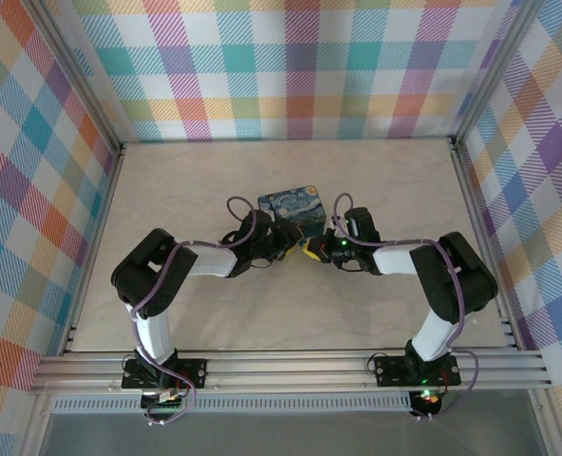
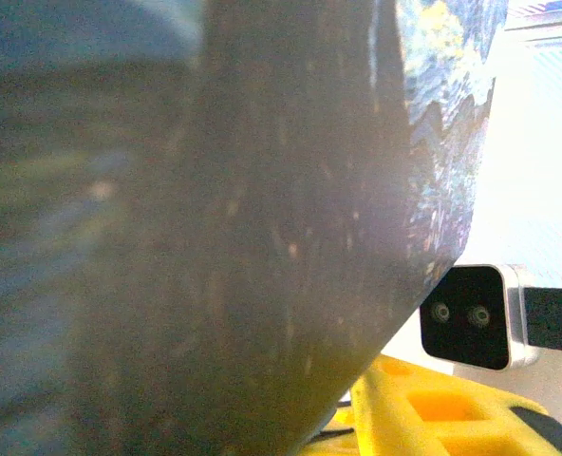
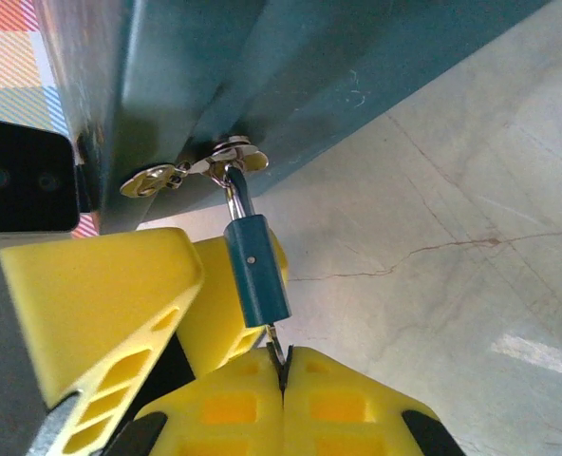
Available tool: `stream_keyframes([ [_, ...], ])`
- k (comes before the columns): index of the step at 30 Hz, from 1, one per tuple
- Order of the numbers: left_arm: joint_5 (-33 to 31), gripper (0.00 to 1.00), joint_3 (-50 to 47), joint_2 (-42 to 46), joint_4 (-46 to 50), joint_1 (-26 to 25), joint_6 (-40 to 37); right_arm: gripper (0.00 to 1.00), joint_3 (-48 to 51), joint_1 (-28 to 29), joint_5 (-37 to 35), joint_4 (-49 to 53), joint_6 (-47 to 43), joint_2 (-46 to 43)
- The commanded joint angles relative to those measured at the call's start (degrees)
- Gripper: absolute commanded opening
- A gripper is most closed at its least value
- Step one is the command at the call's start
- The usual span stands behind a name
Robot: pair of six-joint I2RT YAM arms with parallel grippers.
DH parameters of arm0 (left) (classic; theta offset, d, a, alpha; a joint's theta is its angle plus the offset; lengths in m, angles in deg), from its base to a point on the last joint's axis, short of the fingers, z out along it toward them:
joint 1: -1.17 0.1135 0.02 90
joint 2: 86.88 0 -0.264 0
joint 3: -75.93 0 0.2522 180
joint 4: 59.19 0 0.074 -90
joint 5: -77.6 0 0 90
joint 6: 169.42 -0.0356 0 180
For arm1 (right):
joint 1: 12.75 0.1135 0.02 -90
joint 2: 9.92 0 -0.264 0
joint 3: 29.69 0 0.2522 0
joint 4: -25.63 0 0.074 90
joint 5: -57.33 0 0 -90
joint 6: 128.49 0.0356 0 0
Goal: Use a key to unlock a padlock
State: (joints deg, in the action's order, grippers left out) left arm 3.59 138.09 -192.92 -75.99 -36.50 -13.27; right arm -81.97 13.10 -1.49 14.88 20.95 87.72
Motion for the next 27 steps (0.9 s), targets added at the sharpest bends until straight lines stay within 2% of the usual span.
stream_keyframes([
  [1,0.82,0.42,1.95,-1.60,-2.79,-1.17,2.03,0.02,-1.40,0.08,1.25,-0.82,1.45,-1.15],
  [11,0.47,0.33,2.99,-3.10,-2.56,-1.84,3.01,0.03,-1.30,0.17,0.94,-1.24,2.78,-1.31],
  [17,0.01,0.21,2.68,-2.95,-2.04,-1.86,3.37,0.06,-0.62,0.17,0.11,-0.89,2.79,-2.35],
  [24,-0.51,0.01,2.66,-2.60,-1.41,-1.88,3.47,0.15,1.13,0.17,-1.33,-0.46,2.29,-4.17],
  [27,-0.78,0.00,2.46,-2.25,-1.22,-1.87,3.46,0.20,1.68,0.00,-2.41,1.03,1.12,-4.96],
])
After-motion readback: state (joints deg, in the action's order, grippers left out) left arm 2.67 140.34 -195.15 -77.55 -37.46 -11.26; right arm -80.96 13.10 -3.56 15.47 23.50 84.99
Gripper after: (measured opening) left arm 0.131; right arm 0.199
